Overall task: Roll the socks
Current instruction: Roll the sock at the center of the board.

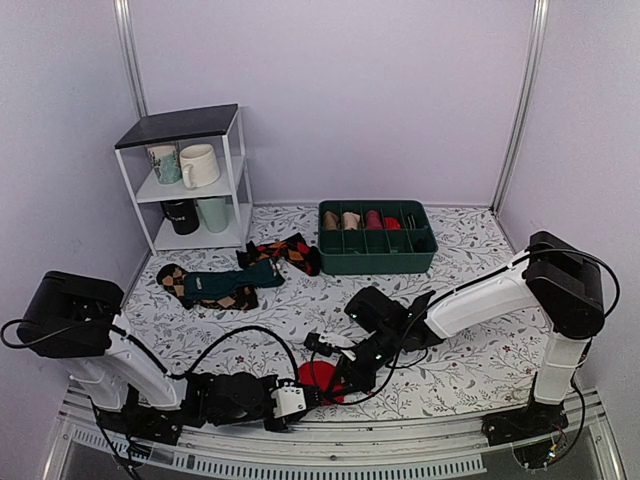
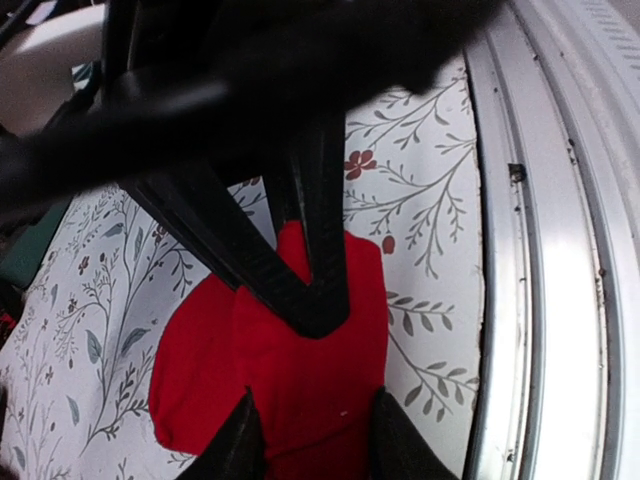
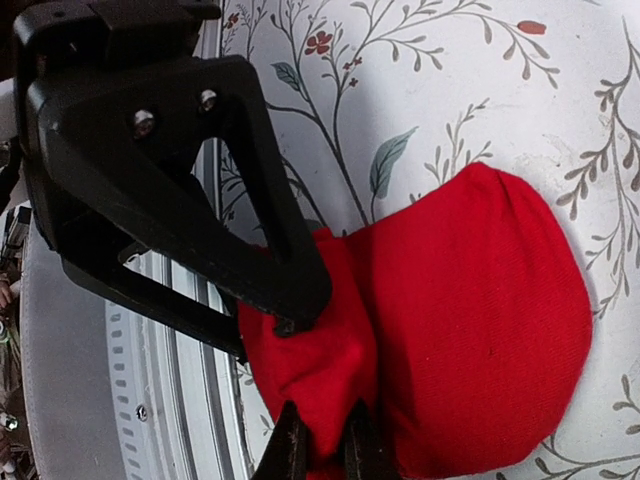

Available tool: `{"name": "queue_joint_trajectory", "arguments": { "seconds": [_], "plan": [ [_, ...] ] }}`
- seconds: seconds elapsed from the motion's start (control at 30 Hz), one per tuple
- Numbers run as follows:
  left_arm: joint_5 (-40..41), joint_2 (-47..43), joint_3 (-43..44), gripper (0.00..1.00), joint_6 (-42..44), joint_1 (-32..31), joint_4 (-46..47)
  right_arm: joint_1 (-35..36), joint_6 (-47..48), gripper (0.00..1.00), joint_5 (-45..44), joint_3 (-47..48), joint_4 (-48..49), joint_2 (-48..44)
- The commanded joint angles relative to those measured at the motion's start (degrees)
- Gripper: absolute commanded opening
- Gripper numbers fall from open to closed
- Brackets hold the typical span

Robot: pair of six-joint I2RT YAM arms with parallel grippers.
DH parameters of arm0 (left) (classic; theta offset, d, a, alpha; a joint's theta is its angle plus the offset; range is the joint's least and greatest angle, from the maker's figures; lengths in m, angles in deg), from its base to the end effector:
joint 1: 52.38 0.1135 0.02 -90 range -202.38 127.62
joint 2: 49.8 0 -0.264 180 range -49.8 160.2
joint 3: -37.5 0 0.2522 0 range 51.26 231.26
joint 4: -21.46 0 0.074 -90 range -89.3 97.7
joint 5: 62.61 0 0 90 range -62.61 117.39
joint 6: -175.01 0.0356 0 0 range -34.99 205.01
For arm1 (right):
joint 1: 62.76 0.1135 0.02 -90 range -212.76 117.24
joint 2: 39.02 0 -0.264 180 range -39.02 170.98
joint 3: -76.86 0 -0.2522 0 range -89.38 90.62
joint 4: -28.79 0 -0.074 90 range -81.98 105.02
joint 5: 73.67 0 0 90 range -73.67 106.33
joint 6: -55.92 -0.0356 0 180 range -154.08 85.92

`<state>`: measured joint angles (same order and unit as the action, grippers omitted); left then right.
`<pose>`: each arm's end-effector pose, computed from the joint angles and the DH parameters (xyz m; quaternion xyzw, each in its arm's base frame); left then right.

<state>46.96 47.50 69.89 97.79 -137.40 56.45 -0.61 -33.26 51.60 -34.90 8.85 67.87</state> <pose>0.0339 -0.2517 0.0933 0.5869 0.6249 -0.1720 0.4852 0.1441 0.3167 0.1206 -0.5491 0.7395 0.3824 0.0731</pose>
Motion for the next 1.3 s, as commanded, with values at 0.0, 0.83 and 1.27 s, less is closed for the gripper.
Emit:
{"name": "queue_joint_trajectory", "arguments": {
  "seconds": [0.0,0.83,1.27],
  "plan": [
    [-2.25,1.78,1.45,0.31,-1.51,-1.08,-2.31,-0.05,-0.52,0.0,-1.6,-1.56,-8.78,4.2],
    [-22.36,-0.01,-0.12,0.0,-20.31,10.62,-10.97,1.19,13.25,0.47,-19.11,-28.73,40.67,-20.5],
    [-27.4,1.71,2.86,0.0,-22.31,14.06,-16.4,5.45,23.51,0.56,-17.52,-26.18,41.52,-13.92]
  ]
}}
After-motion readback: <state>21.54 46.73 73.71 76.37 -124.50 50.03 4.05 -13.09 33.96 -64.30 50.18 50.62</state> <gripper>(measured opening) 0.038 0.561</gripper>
